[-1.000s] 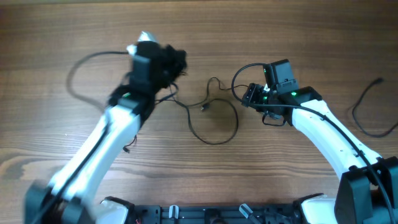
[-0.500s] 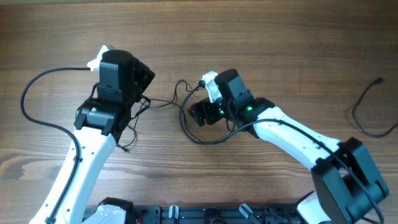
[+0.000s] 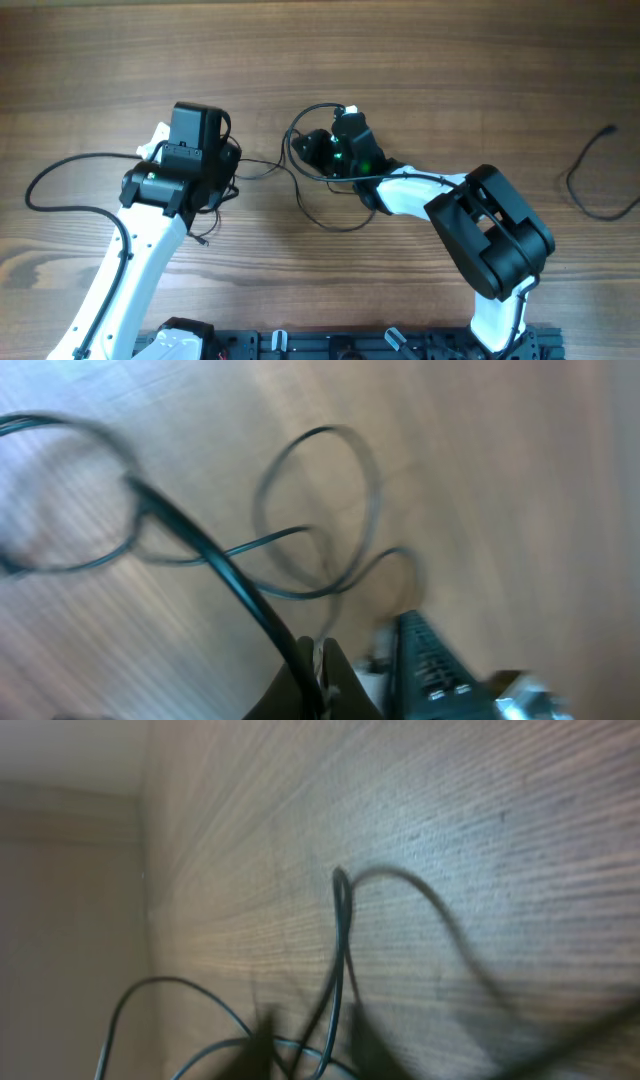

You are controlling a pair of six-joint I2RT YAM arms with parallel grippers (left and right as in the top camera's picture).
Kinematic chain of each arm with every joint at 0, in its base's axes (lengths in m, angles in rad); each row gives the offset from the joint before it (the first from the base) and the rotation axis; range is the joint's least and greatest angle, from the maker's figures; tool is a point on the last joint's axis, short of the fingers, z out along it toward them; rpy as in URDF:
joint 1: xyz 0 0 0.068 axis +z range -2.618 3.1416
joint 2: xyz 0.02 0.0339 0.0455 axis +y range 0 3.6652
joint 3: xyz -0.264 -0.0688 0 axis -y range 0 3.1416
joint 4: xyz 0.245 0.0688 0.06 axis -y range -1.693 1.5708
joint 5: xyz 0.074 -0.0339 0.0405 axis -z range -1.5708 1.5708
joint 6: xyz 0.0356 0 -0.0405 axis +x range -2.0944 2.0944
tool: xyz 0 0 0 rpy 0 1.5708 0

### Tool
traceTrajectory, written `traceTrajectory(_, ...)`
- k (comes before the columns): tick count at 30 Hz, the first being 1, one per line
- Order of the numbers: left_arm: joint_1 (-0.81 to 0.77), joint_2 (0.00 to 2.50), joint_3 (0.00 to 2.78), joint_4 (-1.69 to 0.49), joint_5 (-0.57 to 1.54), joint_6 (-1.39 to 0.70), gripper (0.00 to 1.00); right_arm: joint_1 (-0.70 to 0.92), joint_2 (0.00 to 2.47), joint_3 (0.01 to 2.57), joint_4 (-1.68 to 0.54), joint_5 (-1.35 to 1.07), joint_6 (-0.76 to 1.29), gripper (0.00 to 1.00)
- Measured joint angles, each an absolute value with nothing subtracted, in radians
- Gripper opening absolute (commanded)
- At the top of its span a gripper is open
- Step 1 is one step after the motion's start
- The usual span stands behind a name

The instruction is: Untangle cables

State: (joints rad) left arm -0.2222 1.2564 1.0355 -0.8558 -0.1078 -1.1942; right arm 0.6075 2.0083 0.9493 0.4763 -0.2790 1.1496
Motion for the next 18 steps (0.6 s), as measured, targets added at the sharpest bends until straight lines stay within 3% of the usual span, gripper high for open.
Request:
traceTrajectory(4, -0.221, 1.257, 1.035, -1.005, -0.164, -1.196, 0.1, 0.54, 1.992, 0.959, 0.454, -0.284, 1.046, 0.05)
traceTrajectory(6, -0.205, 1.257, 1.035, -1.01, -0.236, -1.196, 0.04, 0.463, 1.915, 0.961, 0.387, -0.303, 0.978, 0.05)
traceTrajectory(11, 0.012, 1.261, 1.033, -0.893, -0.336, -1.2, 0.08, 0.423, 1.652, 0.981, 0.125, -0.322, 0.8, 0.05)
traceTrajectory(15, 0.102, 1.312, 1.034, -0.878, -0.261, -1.184, 0.47, 0.44, 1.631, 0.984, 0.031, -0.329, 0.709, 0.05)
traceTrajectory(16, 0.105, 1.345, 1.034, -0.86, -0.176, -1.139, 0.64, 0.441, 1.631, 0.984, 0.03, -0.33, 0.693, 0.05)
traceTrajectory(17, 0.1, 1.376, 1.034, -0.838, -0.092, -1.073, 0.74, 0.442, 1.631, 0.984, 0.029, -0.331, 0.67, 0.05)
traceTrajectory(18, 0.092, 1.404, 1.033, -0.801, 0.021, -0.975, 0.77, 0.442, 1.631, 0.984, 0.015, -0.332, 0.65, 0.05)
